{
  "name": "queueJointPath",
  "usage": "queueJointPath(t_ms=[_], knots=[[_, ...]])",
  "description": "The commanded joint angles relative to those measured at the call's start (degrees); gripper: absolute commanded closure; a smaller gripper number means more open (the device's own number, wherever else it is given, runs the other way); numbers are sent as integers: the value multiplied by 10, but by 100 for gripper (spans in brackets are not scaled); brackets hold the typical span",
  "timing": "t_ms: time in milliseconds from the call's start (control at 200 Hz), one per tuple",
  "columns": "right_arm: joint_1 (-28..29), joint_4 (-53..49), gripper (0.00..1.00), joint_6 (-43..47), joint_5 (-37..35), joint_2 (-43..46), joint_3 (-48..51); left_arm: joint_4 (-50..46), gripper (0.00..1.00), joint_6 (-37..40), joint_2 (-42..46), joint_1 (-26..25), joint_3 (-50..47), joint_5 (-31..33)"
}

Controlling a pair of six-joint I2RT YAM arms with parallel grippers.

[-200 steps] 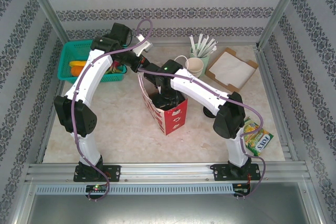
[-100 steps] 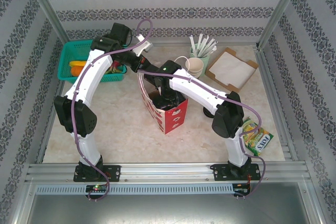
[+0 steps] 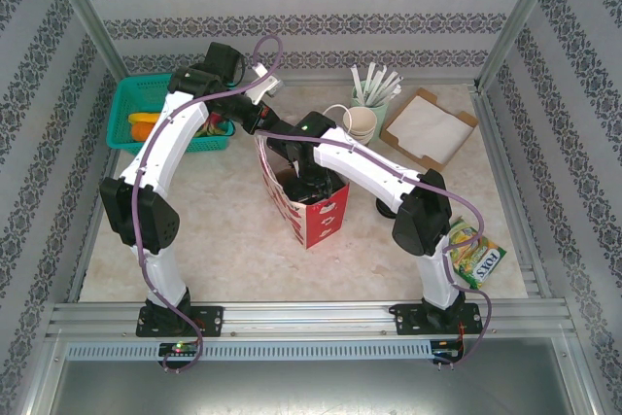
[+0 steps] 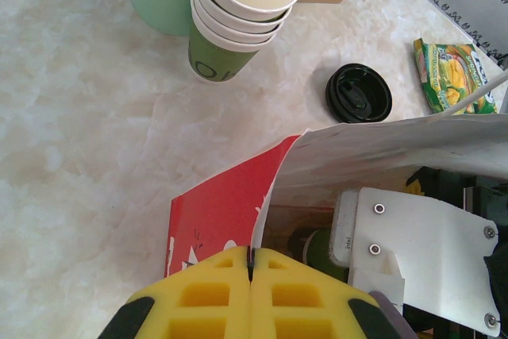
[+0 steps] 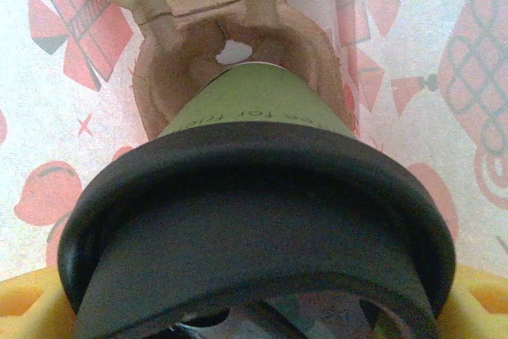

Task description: Pack the takeout coffee

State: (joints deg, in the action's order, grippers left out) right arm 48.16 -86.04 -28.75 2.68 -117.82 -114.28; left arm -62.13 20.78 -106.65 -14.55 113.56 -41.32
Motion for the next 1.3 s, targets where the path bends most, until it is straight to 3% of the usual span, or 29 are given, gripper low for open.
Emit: queueJointPath(t_ms=[0,1294], knots=[[4,-33,56,-3,7,-7,-10,21,100,0,25,3,0,12],[5,28,56,-3,12,-4,-1,17,100,-5,22,3,3,6]])
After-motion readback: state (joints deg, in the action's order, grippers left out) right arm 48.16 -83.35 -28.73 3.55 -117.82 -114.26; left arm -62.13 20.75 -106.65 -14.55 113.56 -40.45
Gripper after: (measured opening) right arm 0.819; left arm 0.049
